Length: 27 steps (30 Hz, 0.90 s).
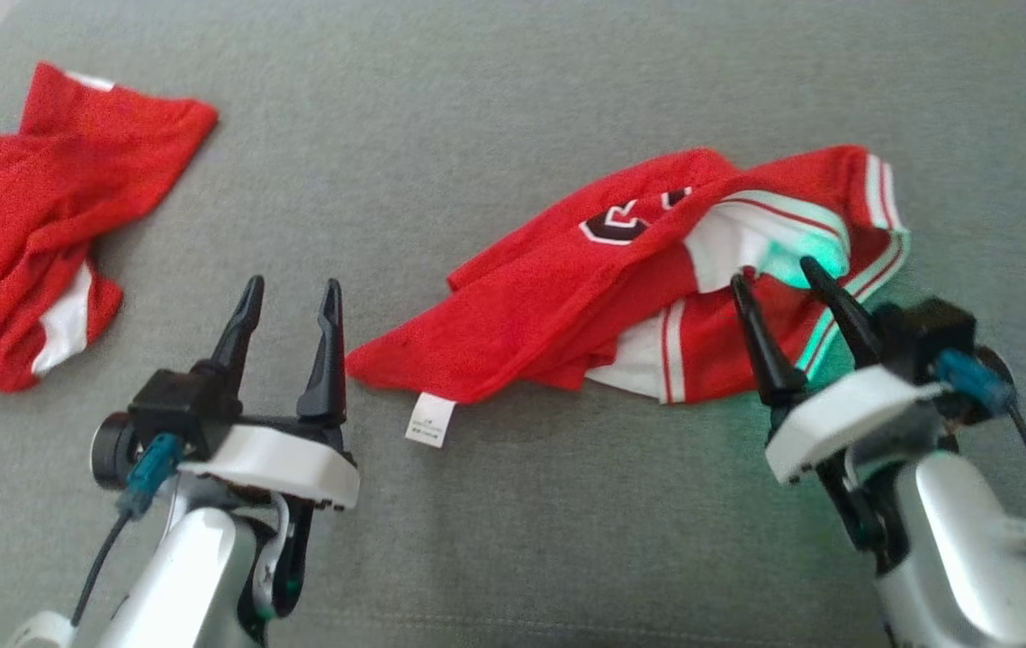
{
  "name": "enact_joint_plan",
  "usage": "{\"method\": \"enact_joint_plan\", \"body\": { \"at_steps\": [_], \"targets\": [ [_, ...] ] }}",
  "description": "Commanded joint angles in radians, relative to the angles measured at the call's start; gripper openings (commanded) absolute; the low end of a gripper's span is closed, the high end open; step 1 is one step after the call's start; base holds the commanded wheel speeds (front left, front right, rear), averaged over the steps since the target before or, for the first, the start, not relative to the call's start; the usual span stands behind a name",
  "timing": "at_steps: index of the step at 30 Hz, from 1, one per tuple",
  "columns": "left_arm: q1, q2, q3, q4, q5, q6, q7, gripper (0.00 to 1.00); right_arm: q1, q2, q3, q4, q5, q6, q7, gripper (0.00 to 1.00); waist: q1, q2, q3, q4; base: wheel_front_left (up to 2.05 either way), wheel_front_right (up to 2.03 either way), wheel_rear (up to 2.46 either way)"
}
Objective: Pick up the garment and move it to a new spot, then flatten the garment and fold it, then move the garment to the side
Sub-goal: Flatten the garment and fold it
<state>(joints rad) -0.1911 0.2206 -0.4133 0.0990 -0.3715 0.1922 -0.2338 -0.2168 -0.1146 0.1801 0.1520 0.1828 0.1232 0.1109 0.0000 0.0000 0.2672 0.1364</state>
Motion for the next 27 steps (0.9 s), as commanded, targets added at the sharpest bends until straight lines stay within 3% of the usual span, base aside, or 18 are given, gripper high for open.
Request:
{"method": "enact_joint_plan", "body": {
  "at_steps": [1,5,6,7,11,16,27],
  "targets": [
    [-0.042,0.016,0.032,-0.028,0.002,-0.004,-0.009,1.00,-0.024,-0.011,0.022,-0.024,-0.009,0.008,0.003,1.00,0.0000,0.0000,0.022,0.021,0.00,0.00,0.00],
    [-0.057,0.005,0.032,-0.015,0.004,-0.011,-0.017,1.00,-0.078,-0.011,0.012,0.050,-0.022,0.008,0.017,1.00,0.0000,0.0000,0.043,0.042,0.00,0.00,0.00],
    [-0.059,0.003,0.032,-0.011,0.005,-0.012,-0.018,1.00,-0.085,-0.009,0.007,0.060,-0.025,0.008,0.016,0.58,0.0000,0.0000,0.045,0.043,0.00,0.00,0.00],
    [-0.061,0.002,0.034,-0.009,0.005,-0.012,-0.019,1.00,-0.089,-0.006,0.002,0.065,-0.023,0.008,0.015,0.02,0.0000,0.0000,0.047,0.044,0.00,0.00,0.00],
    [-0.061,-0.004,0.041,0.000,0.004,-0.014,-0.023,1.00,-0.073,0.001,-0.026,0.033,-0.014,0.008,0.008,0.00,0.0000,0.0000,0.047,0.039,0.00,0.00,0.00],
    [-0.055,-0.007,0.059,0.007,0.002,-0.012,-0.026,1.00,-0.010,0.009,-0.062,-0.107,-0.005,0.008,0.039,0.00,0.0000,0.0000,0.039,0.004,0.00,0.00,0.00],
    [-0.043,0.001,0.071,0.007,0.007,-0.017,-0.027,1.00,0.192,0.032,-0.119,-0.401,0.016,0.008,0.257,0.00,0.0000,0.0000,0.024,-0.049,0.00,0.00,0.00]
  ]
}}
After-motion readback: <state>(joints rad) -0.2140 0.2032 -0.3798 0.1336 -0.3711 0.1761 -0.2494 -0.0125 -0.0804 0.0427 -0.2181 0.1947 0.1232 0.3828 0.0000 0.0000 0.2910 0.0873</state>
